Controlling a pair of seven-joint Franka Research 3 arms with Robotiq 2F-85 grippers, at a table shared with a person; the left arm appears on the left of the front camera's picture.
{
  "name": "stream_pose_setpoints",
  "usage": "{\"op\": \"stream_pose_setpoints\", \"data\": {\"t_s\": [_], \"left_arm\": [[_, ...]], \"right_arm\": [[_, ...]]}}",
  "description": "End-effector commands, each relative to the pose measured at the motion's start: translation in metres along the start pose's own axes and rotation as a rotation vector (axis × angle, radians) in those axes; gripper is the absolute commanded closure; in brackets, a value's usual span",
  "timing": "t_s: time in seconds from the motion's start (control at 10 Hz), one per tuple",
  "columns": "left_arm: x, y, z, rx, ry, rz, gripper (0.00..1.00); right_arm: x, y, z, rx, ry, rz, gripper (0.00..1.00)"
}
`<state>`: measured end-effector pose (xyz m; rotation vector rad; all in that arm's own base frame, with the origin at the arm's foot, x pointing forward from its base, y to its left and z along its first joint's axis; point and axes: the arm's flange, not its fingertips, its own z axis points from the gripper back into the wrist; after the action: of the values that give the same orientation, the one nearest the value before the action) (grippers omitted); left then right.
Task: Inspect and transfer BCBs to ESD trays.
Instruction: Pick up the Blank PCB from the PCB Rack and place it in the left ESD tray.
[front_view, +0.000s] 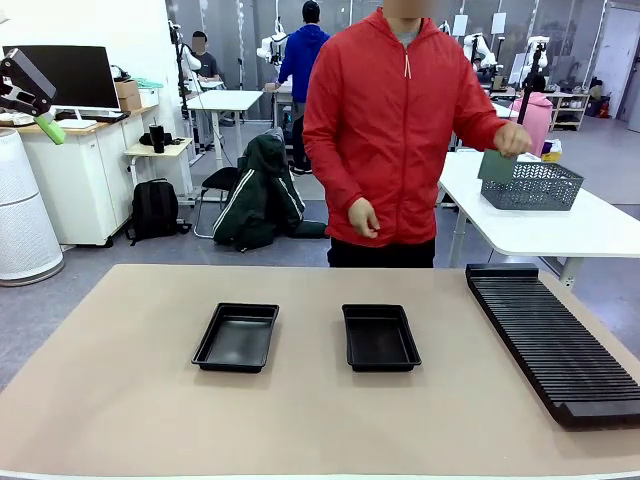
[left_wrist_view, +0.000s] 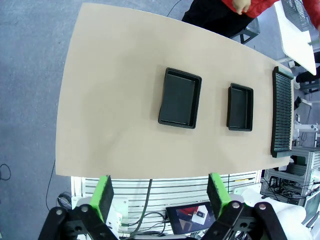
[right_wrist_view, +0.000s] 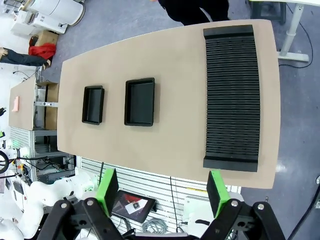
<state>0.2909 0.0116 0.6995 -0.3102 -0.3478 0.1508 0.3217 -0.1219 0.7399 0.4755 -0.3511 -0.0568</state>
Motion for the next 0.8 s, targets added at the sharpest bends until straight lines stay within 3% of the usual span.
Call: {"op": "stream_pose_setpoints", "data": {"t_s": [0.0, 0.7], "left_arm": [[-0.0001, 0.0007, -0.0009, -0.005, 0.001, 0.003, 0.0], [-0.0001, 0.0007, -0.0009, -0.005, 0.001, 0.003, 0.0]], "right_arm": [[-0.0025, -0.0003, -0.0018, 0.002, 0.003, -0.002, 0.06], [-0.0025, -0.0003, -0.0018, 0.002, 0.003, -0.002, 0.06]]}}
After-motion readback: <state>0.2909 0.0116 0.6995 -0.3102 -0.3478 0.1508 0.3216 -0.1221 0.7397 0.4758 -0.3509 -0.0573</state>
